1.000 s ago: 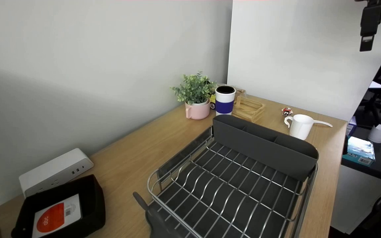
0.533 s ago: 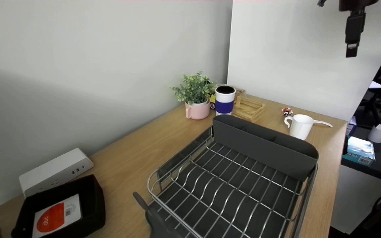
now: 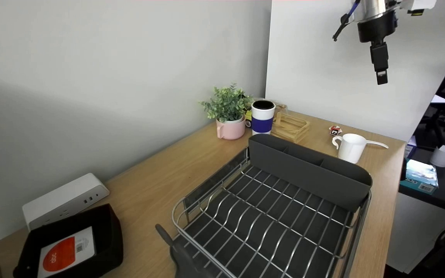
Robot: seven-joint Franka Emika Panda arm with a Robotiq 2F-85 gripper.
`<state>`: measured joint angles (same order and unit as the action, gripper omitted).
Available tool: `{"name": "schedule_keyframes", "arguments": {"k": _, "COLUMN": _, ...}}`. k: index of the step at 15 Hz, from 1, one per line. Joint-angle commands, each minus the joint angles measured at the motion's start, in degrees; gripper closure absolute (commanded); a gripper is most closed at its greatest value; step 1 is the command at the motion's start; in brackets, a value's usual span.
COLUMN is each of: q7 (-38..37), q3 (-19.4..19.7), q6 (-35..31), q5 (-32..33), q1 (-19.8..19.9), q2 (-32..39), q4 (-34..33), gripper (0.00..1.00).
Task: Put the mug into the plate dryer
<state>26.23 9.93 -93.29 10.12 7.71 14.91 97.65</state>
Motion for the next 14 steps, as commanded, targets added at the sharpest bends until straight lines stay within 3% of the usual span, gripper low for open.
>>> {"name": "schedule_keyframes", "arguments": {"k": 1, "q7": 6.3, "q3": -2.5, "q6": 7.2, "q5": -1.0, "q1": 1.9, "q2": 5.0, "q4": -6.4, "gripper": 0.00}}
{"name": "schedule_keyframes", "arguments": {"k": 6, "q7": 8.5, "q3": -4.4, "q6": 16.7, "q5": 1.6, "q1": 1.4, "q2": 10.8, "q4": -12.9, "gripper": 0.00}}
{"name": "schedule_keyframes", "arguments": {"k": 8, "q7": 7.3, "q3": -4.6, "q6": 16.4, "q5": 3.0, "q1": 1.4, "q2": 11.2, "q4": -13.9, "gripper": 0.00}}
{"name": "schedule_keyframes", "arguments": {"k": 9, "q7": 6.5, "q3": -5.1, "q6": 14.9, "q5": 2.0, "q1": 1.6, "q2": 9.5, "q4": -10.8, "gripper": 0.00}}
{"name": "schedule_keyframes", "arguments": {"k": 14, "q7": 6.7, "q3": -5.2, "q6": 13.5, "q5": 1.7, "q1": 2.1, "q2": 11.8, "q4": -12.7, "gripper": 0.00}}
